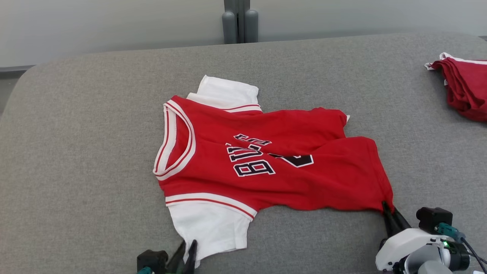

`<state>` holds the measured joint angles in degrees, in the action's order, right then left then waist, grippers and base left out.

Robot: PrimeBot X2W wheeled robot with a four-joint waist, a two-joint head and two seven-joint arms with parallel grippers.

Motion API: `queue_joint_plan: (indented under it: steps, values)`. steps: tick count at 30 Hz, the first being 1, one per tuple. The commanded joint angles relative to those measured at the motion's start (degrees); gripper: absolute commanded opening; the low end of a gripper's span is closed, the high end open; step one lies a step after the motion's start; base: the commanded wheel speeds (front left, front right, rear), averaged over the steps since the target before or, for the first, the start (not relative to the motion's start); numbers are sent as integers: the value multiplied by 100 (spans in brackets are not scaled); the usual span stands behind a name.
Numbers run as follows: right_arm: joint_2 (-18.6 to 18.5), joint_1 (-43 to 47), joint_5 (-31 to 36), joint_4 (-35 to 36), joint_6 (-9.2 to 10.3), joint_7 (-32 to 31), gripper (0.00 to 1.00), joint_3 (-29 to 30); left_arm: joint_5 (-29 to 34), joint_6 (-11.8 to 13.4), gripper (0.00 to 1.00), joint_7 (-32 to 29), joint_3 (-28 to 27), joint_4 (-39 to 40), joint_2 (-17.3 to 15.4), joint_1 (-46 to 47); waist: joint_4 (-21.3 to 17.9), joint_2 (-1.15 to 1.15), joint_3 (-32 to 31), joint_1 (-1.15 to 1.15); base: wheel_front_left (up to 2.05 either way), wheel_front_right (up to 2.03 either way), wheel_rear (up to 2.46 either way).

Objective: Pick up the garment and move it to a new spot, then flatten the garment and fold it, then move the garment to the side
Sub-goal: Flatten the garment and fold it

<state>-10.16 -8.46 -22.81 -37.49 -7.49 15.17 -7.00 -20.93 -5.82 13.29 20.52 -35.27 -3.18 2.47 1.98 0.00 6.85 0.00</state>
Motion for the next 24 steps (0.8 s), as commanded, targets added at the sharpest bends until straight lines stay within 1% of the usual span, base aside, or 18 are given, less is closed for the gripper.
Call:
queue_joint_plan:
  steps: [1, 6, 8, 11, 14, 17, 20, 21, 24]
  values:
    - [-52, -5, -33, 149, 0, -2, 0, -14, -30, -23, 0, -16, 84, -41, 35, 49, -11, 0, -20, 0, 0, 0, 0]
    - [-117, 3, -32, 829, -1, -2, 0, 1, -171, 52, 0, 110, -36, 288, 2, 304, -74, 0, -55, 0, 0, 0, 0]
    - [-155, -48, -49, 1104, 0, -2, 0, -39, -194, 67, 0, 139, -134, 462, -77, 434, -97, 0, -61, 0, 0, 0, 0]
    - [-243, -238, -104, 1472, -1, -2, 0, -173, -279, 22, 0, 144, -305, 817, -173, 777, -142, 0, -47, 0, 0, 0, 0]
    - [-344, -508, -211, 1707, 0, -2, 0, -370, -314, -17, 0, 71, -425, 1129, -364, 1226, -195, 0, 14, 0, 0, 0, 0]
    - [-486, -1040, -473, 1784, -1, -2, 0, -574, -350, -68, 0, -183, -467, 1389, -571, 1908, -250, 0, 175, 0, 0, 0, 0]
    - [-641, -1731, -748, 1693, -1, -24, 0, -779, -566, -107, 0, -509, -541, 1479, -659, 2677, -280, 0, 428, 0, 0, 0, 0]
    - [-700, -2046, -863, 1623, 0, -60, 0, -821, -674, -115, 0, -637, -596, 1448, -698, 3030, -291, 0, 552, 0, 0, 0, 0]
    - [-796, -2977, -1178, 1412, -1, -210, 0, -958, -687, -138, 0, -936, -617, 1218, -888, 4003, -358, 0, 912, 0, 0, 0, 0]
